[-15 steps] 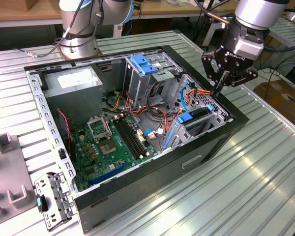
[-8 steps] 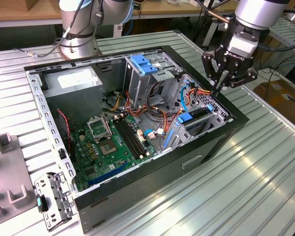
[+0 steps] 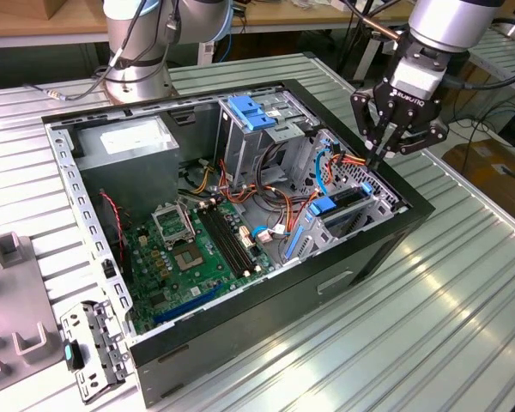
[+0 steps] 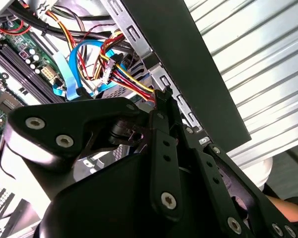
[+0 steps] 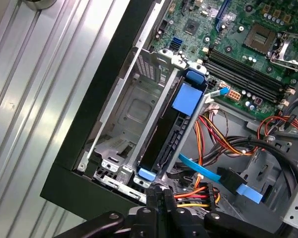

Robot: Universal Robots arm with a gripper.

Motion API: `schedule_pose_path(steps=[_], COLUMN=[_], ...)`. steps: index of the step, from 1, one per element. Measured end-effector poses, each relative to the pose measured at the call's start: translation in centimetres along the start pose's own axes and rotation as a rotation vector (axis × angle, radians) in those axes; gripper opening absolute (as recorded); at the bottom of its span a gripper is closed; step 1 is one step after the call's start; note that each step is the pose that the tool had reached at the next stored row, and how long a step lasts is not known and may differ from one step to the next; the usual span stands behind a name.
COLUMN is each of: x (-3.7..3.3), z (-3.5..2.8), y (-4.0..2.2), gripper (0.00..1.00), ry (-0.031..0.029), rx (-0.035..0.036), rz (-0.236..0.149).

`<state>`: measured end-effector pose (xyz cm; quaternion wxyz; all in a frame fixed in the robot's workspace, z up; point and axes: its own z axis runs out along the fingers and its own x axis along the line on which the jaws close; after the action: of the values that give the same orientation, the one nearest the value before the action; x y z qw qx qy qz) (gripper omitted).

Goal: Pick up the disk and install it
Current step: 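Insert the first disk wire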

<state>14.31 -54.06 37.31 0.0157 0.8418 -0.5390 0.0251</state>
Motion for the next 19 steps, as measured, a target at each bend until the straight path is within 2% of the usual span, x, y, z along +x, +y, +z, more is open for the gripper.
schedule_pose_path(steps=[6,8,9,13,15,17,18,19], x=[0.0,0.0,0.0,0.0,0.0,0.0,0.0,-0.09], z=[0.01,0.02,0.02,0.02,0.03,0.03,0.03,0.05], y=[0.0,0.0,0.0,0.0,0.0,0.0,0.0,0.16], gripper=[0.16,0.16,0.16,0.16,0.16,0.16,0.16,0.16], ry=[0.0001,0.0001,0.0002,0.0001,0.0001,0.0003,0.0002,-0.0001], rx=[-0.0062,-0.0095,-0.0104,-0.0108,-0.0136,-0.0155,-0.0175,-0.0179], rz=[0.106,0.162,0.177,0.183,0.231,0.262,0.295,0.305])
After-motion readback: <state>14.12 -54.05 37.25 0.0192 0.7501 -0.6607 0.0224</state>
